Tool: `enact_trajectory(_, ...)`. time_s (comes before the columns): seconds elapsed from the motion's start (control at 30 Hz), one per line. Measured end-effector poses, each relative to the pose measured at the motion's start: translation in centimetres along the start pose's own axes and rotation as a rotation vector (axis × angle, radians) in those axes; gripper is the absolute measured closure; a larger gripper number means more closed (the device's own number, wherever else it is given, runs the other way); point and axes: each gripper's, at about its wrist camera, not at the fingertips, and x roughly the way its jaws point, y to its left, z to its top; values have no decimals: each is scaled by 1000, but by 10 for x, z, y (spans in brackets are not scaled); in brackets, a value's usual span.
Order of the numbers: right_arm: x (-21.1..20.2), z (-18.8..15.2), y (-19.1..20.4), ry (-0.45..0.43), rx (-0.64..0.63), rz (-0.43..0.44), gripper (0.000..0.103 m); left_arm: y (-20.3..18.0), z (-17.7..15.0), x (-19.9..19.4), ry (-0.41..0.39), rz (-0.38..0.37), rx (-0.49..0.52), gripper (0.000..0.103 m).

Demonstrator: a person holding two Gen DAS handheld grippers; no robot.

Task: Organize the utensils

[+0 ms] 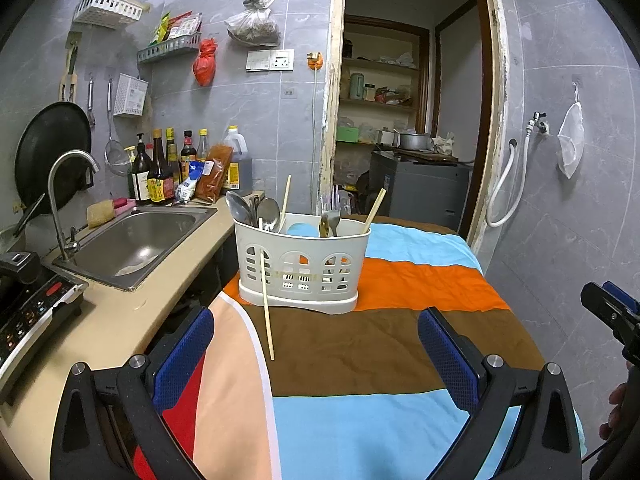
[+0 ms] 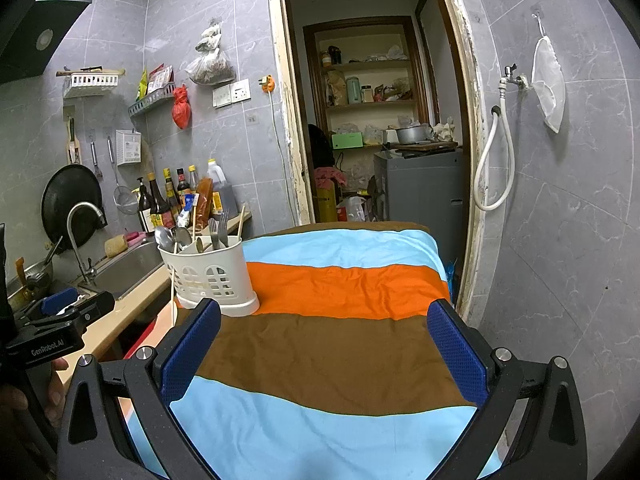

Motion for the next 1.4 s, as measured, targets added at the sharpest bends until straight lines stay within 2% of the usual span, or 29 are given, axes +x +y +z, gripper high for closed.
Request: enact_trajectory(1.4, 12, -6, 0, 23, 6, -7, 1, 4, -1, 16, 6, -9, 2, 0)
